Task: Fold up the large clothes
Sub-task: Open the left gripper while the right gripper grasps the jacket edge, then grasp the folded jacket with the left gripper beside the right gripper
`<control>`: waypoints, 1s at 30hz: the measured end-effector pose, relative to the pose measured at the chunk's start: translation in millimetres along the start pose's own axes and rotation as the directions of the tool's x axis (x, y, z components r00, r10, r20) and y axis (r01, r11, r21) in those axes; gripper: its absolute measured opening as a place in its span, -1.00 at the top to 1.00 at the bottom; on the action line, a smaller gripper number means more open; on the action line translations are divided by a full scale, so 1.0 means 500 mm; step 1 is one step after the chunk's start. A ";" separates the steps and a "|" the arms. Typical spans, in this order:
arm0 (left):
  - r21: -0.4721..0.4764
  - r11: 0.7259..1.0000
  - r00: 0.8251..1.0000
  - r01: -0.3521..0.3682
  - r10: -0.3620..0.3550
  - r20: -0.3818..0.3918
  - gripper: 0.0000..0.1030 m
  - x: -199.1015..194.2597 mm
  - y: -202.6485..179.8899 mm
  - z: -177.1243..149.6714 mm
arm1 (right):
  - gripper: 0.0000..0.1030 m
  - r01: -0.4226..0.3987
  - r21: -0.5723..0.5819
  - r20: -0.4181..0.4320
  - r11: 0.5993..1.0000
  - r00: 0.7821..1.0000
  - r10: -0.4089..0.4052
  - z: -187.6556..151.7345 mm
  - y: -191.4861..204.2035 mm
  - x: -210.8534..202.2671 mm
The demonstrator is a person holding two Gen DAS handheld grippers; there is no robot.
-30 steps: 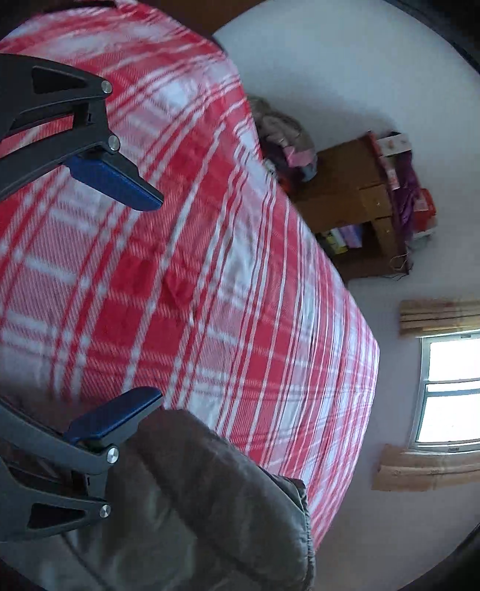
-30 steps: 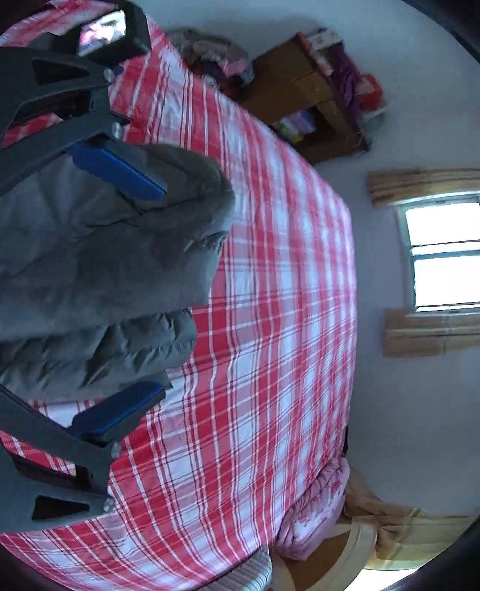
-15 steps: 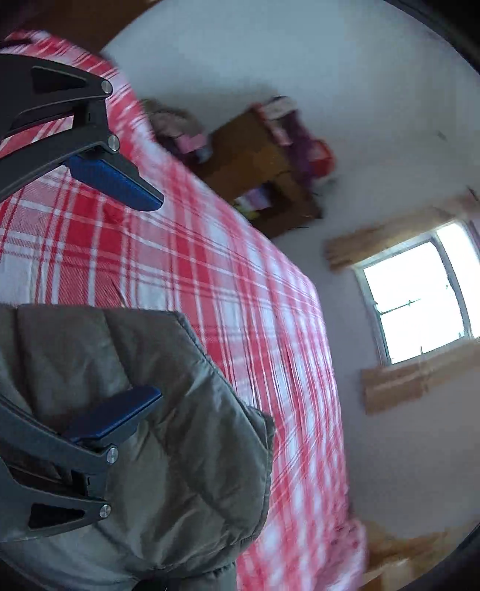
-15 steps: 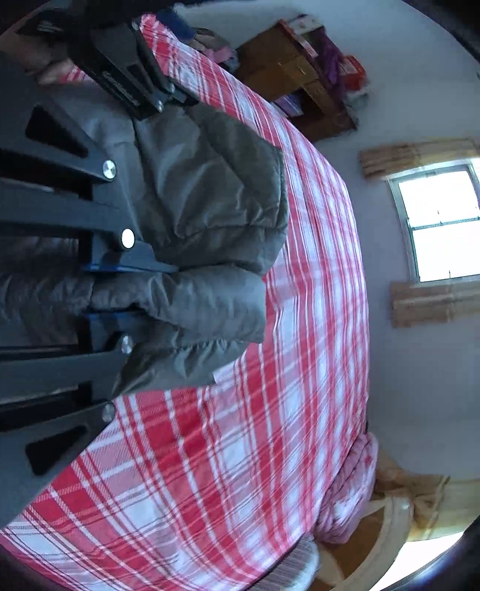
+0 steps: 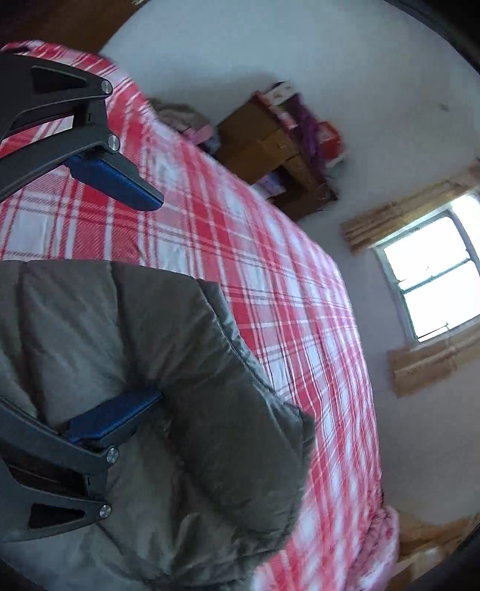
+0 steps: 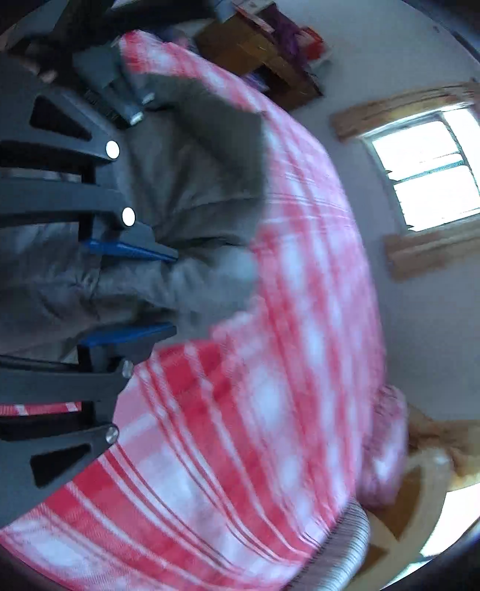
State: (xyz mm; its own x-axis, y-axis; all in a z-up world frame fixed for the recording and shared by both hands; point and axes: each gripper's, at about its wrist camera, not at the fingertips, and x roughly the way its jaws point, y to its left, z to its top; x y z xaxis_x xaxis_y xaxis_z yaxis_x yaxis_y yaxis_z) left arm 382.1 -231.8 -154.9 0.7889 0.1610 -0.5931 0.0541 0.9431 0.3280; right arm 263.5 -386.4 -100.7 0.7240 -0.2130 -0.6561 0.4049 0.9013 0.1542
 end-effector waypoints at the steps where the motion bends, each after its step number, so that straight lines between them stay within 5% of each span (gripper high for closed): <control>1: -0.041 0.999 1.000 0.018 -0.018 0.009 -0.87 -0.012 0.013 0.007 | 0.22 0.000 -0.021 0.034 1.000 0.999 0.001 0.012 0.013 -0.019; 5: -0.103 0.994 1.000 0.029 -0.028 0.011 -0.87 -0.009 0.031 0.032 | -0.08 -0.093 -0.121 0.110 0.988 0.988 0.107 0.050 0.091 -0.045; 11: -0.092 0.995 0.998 0.029 -0.035 -0.061 -0.96 0.064 0.010 0.005 | 0.04 -0.114 -0.114 -0.014 0.987 0.993 0.114 -0.001 0.063 0.103; 17: -0.080 0.997 0.999 -0.013 0.008 -0.053 -0.98 0.082 -0.016 -0.014 | 0.04 -0.118 -0.129 -0.003 0.985 0.993 0.119 -0.028 0.048 0.121; 30: -0.157 0.986 0.994 0.052 -0.066 -0.083 -0.98 0.117 0.006 -0.034 | 0.04 -0.106 -0.132 -0.050 0.986 0.994 0.100 -0.042 0.048 0.159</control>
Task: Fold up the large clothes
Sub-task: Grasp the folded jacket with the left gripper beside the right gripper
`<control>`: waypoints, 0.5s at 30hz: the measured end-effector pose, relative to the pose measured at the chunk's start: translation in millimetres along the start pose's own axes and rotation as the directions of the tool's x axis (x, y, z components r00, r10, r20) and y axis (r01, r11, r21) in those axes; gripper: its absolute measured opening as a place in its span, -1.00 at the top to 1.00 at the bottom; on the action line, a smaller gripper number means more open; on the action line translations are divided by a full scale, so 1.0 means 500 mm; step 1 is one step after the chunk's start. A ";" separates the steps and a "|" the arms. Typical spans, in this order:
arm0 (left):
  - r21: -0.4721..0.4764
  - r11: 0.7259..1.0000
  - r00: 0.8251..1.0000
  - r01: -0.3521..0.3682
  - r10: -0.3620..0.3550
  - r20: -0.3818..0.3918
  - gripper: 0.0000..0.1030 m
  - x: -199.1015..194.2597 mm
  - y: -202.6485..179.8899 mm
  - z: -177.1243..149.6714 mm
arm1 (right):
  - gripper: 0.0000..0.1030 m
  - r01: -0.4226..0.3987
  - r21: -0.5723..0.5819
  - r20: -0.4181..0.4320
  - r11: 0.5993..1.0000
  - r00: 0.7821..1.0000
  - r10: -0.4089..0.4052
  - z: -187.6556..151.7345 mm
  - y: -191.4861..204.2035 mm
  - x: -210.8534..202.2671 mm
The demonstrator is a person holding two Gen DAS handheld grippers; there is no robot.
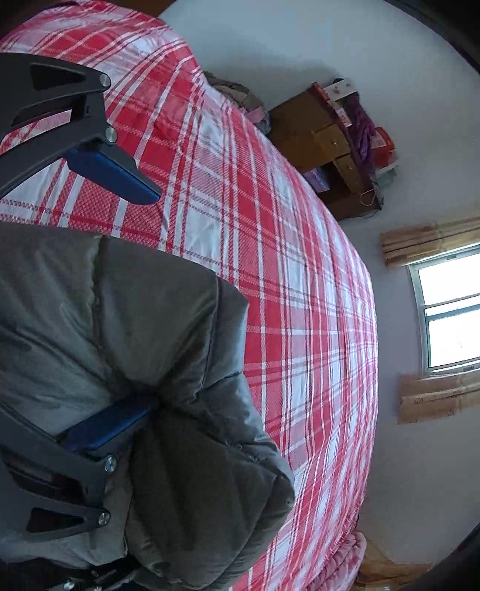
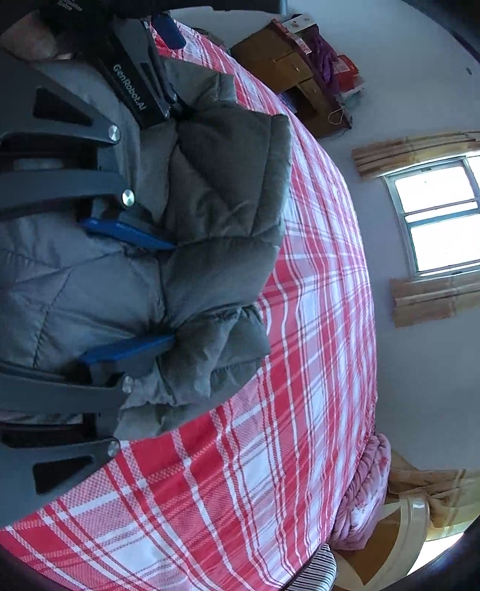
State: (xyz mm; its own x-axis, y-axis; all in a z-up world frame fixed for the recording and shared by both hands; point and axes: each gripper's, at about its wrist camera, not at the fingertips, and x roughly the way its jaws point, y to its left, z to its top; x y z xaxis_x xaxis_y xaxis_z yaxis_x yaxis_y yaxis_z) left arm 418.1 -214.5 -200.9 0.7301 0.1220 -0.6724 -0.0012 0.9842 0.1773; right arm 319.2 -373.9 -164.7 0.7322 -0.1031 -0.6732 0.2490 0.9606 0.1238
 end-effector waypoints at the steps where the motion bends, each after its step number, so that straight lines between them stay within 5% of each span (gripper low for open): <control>1: -0.007 1.000 1.000 0.009 -0.009 -0.007 -0.98 0.003 0.003 0.000 | 0.04 0.003 -0.002 -0.005 1.000 1.000 -0.003 -0.001 0.000 0.002; 15: 0.008 1.000 0.999 0.002 -0.001 -0.054 -0.99 0.029 -0.006 -0.002 | 0.03 0.039 -0.028 -0.072 0.999 0.997 -0.041 -0.003 0.012 0.033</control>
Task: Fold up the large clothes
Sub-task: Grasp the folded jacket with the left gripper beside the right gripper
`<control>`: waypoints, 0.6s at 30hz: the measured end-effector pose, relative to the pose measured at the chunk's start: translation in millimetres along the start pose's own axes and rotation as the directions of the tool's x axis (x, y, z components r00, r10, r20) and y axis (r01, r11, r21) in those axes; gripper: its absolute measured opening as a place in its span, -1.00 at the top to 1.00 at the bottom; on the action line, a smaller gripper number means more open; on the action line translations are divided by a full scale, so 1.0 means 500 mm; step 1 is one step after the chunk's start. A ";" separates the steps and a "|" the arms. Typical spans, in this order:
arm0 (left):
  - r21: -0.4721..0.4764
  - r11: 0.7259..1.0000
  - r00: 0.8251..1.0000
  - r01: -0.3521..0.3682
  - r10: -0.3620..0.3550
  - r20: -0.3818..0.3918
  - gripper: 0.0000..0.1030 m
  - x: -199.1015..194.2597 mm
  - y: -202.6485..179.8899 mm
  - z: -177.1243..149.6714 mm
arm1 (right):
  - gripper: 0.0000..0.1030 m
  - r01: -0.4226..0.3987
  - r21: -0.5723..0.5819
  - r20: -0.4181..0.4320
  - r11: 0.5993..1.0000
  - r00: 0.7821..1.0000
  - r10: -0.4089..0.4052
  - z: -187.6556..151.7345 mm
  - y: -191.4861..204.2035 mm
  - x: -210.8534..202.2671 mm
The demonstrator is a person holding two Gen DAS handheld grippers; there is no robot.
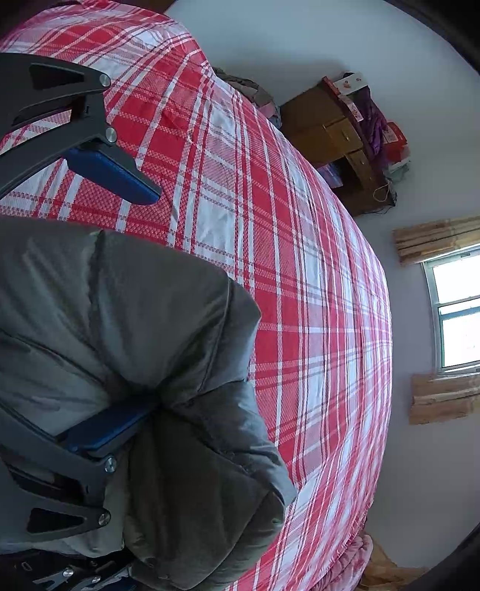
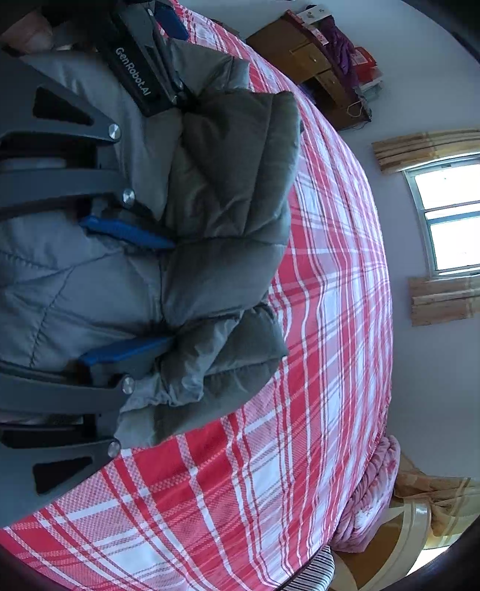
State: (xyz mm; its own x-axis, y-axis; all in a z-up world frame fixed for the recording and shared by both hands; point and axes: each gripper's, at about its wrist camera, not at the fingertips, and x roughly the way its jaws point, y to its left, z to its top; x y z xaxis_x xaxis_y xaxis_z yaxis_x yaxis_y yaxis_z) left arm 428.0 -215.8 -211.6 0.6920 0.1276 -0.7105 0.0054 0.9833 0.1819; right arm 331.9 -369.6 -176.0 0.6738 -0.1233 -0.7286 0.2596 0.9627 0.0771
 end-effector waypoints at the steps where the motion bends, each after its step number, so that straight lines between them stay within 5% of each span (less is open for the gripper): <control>1: 0.000 1.000 1.000 -0.001 0.001 0.000 -0.99 0.000 0.000 0.000 | 0.02 0.001 -0.001 -0.001 1.000 1.000 -0.001 0.000 0.000 0.001; 18: 0.002 1.000 1.000 -0.006 0.006 -0.003 -0.99 0.004 -0.002 0.000 | 0.00 0.044 -0.034 -0.015 0.998 0.999 -0.044 0.004 0.017 0.013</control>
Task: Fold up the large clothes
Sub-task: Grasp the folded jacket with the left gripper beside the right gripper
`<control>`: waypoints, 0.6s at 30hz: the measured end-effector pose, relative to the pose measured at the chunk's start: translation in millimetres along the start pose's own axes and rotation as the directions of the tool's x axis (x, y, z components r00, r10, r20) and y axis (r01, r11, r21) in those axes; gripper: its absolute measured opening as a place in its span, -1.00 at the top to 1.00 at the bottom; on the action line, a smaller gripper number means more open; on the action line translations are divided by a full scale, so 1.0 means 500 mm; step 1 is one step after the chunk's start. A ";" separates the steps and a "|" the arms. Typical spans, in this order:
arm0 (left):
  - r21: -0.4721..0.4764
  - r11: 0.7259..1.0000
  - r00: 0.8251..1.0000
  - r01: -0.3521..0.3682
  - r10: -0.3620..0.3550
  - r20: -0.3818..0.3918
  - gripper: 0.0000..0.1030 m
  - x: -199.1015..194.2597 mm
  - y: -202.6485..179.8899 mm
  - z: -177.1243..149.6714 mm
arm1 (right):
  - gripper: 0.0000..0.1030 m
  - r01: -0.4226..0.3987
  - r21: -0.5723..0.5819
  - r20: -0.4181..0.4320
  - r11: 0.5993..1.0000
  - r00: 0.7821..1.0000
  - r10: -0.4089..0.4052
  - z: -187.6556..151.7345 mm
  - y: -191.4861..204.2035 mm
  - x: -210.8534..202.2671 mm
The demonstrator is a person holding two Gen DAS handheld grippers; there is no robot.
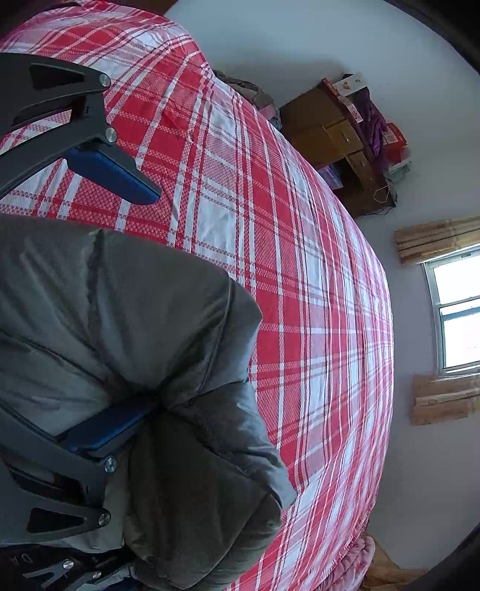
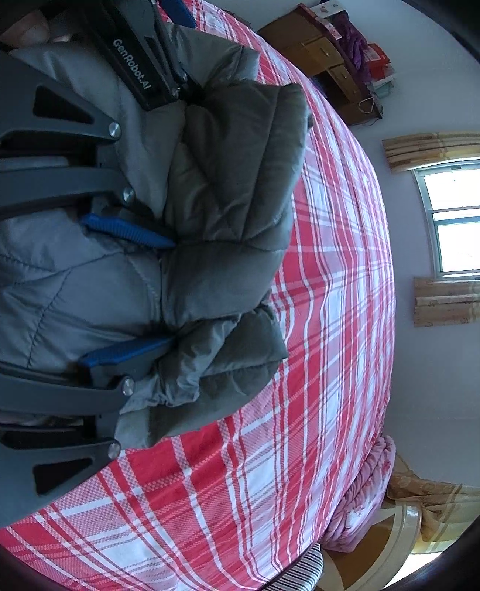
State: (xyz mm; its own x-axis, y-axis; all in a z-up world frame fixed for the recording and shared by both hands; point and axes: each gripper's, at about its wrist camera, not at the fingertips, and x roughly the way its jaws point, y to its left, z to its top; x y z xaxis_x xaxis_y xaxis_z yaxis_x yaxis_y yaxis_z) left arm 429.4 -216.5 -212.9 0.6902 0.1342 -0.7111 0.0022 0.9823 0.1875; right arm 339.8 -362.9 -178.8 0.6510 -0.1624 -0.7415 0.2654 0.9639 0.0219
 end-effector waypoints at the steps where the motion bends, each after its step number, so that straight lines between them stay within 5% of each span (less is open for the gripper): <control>1: 0.000 1.000 1.000 0.000 0.000 0.000 -0.99 0.001 0.001 0.000 | 0.00 0.002 -0.001 0.000 1.000 1.000 -0.002 0.000 0.001 0.000; 13: 0.004 1.000 1.000 0.004 -0.004 -0.013 -0.99 0.004 -0.001 0.003 | -0.03 -0.013 0.005 -0.002 1.000 1.000 0.013 -0.001 -0.002 0.004; 18: -0.009 0.994 0.993 0.107 -0.107 -0.055 -0.98 -0.039 0.047 0.003 | -0.03 -0.006 -0.009 -0.008 1.000 1.000 0.006 0.002 0.000 0.001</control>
State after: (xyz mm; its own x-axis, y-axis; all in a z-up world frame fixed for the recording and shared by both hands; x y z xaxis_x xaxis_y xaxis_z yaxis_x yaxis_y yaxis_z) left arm 417.1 -196.0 -193.3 0.6453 0.0350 -0.7631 0.0696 0.9921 0.1043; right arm 341.0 -363.4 -178.4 0.6466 -0.1549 -0.7469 0.2548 0.9668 0.0200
